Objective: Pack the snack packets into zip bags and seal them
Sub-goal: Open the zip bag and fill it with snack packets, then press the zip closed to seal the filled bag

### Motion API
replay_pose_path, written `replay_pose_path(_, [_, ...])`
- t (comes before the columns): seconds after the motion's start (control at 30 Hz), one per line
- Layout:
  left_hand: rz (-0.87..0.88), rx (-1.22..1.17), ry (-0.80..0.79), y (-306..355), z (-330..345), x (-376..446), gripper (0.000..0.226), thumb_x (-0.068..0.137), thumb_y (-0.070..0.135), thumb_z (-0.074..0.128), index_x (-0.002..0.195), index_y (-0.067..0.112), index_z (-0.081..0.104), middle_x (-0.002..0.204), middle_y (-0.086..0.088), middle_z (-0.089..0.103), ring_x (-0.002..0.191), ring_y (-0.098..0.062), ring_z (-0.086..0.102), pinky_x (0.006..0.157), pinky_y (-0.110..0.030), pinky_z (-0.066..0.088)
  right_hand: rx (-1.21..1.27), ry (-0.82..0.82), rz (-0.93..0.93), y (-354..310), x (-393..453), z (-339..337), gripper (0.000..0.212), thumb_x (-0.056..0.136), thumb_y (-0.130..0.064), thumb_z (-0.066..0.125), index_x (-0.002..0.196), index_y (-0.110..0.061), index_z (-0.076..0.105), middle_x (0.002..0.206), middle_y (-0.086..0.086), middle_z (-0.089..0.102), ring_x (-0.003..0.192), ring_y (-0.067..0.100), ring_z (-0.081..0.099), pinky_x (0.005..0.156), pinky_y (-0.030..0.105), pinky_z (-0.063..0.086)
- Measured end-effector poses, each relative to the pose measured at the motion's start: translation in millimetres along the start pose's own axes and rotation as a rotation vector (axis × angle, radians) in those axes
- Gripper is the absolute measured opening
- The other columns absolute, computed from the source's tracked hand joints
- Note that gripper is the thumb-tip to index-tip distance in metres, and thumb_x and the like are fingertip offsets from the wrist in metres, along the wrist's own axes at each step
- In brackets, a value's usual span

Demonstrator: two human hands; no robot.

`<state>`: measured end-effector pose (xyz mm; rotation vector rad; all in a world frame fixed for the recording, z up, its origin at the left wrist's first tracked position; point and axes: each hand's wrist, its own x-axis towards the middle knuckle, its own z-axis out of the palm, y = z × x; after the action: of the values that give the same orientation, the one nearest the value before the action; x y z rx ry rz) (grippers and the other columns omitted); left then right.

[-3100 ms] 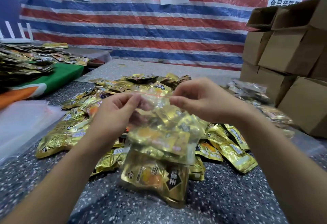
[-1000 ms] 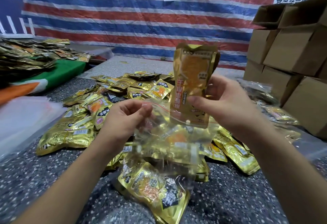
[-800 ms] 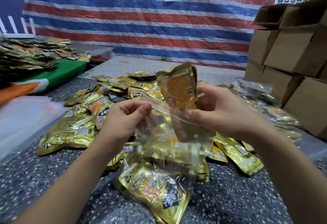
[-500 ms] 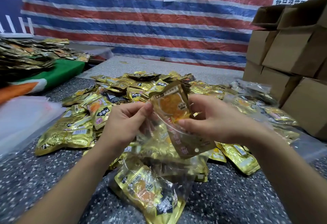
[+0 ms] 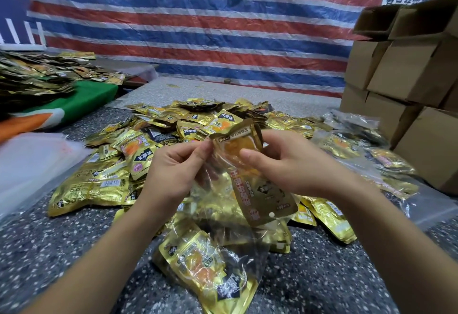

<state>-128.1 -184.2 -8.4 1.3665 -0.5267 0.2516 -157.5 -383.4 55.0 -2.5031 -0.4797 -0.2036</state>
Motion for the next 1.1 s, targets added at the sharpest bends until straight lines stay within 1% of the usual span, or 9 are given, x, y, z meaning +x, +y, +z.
replay_pose_path(0.2, [-0.007,0.020,0.026,1,0,-2,0.027,0.087,0.032,0.059,0.080,0.014,0.078,0.063,-0.015,0.070,0.045,-0.021,0.057,0.042,-0.021,0.046,-0.031,0.015,-0.048,-3,2,3,0.035,0.097,-0.050,0.047,0.087,-0.020,0.063,0.080,0.001,0.070,0.072,0.020,0.068,0.067,0.049,0.056])
replay_pose_path(0.3, [-0.030,-0.006,0.035,1,-1,-2,0.022,0.086,0.030,0.060,0.081,0.021,0.080,0.065,-0.014,0.070,0.046,-0.015,0.058,0.042,-0.020,0.046,-0.078,-0.071,-0.042,0,1,0,0.028,0.098,-0.046,0.051,0.085,-0.024,0.062,0.076,-0.003,0.068,0.067,0.014,0.064,0.062,0.043,0.055])
replay_pose_path(0.4, [-0.049,0.007,0.019,1,-1,-3,0.021,0.084,0.031,0.062,0.082,0.023,0.081,0.070,-0.011,0.073,0.054,-0.019,0.064,0.045,-0.023,0.050,-0.173,-0.173,-0.028,2,-1,0,0.028,0.099,-0.042,0.053,0.075,-0.029,0.056,0.069,-0.015,0.063,0.055,0.002,0.051,0.050,0.022,0.040])
replay_pose_path(0.6, [-0.007,0.121,-0.049,8,9,-3,0.018,0.082,0.036,0.064,0.082,0.028,0.080,0.074,-0.002,0.075,0.065,-0.014,0.071,0.055,-0.023,0.054,-0.340,-0.367,-0.001,-10,3,1,0.031,0.098,-0.049,0.051,0.086,-0.024,0.064,0.080,-0.004,0.069,0.070,0.013,0.064,0.063,0.038,0.052])
replay_pose_path(0.77, [0.112,0.254,0.009,19,18,2,0.019,0.089,0.032,0.065,0.076,0.024,0.077,0.065,0.003,0.071,0.057,-0.007,0.060,0.050,-0.021,0.045,-0.395,-0.233,-0.033,-17,3,-6,0.051,0.080,-0.069,0.060,0.057,-0.023,0.054,0.050,-0.009,0.052,0.049,0.006,0.047,0.043,0.018,0.032])
replay_pose_path(0.9, [0.116,0.222,0.068,29,21,3,0.026,0.088,0.034,0.063,0.072,0.016,0.073,0.066,-0.002,0.072,0.052,-0.007,0.065,0.048,-0.018,0.048,-0.298,0.044,-0.067,-10,-7,-10,0.035,0.084,-0.065,0.054,0.067,-0.036,0.063,0.093,-0.014,0.054,0.089,0.004,0.049,0.076,0.030,0.040])
replay_pose_path(0.97, [0.079,0.186,0.074,33,23,3,0.026,0.089,0.031,0.062,0.074,0.014,0.073,0.068,-0.001,0.072,0.053,-0.007,0.067,0.048,-0.019,0.052,-0.108,0.038,-0.054,-8,-15,-13,0.045,0.090,-0.067,0.038,0.072,-0.040,0.068,0.113,-0.018,0.056,0.106,-0.001,0.050,0.091,0.031,0.040])
replay_pose_path(1.03, [0.044,0.166,0.074,35,24,2,0.026,0.089,0.032,0.061,0.075,0.013,0.073,0.069,-0.004,0.073,0.054,-0.015,0.069,0.050,-0.033,0.056,0.045,-0.110,-0.006,-8,-23,-15,0.063,0.086,-0.079,0.028,0.077,-0.037,0.074,0.110,-0.010,0.067,0.102,0.007,0.062,0.091,0.043,0.051])
replay_pose_path(1.1, [0.024,0.150,0.067,38,25,1,0.027,0.088,0.034,0.061,0.076,0.013,0.072,0.069,-0.006,0.073,0.053,-0.020,0.070,0.053,-0.041,0.058,0.013,-0.199,-0.026,-9,-29,-15,0.057,0.083,-0.079,0.038,0.079,-0.034,0.073,0.094,0.008,0.073,0.087,0.029,0.068,0.078,0.055,0.055])
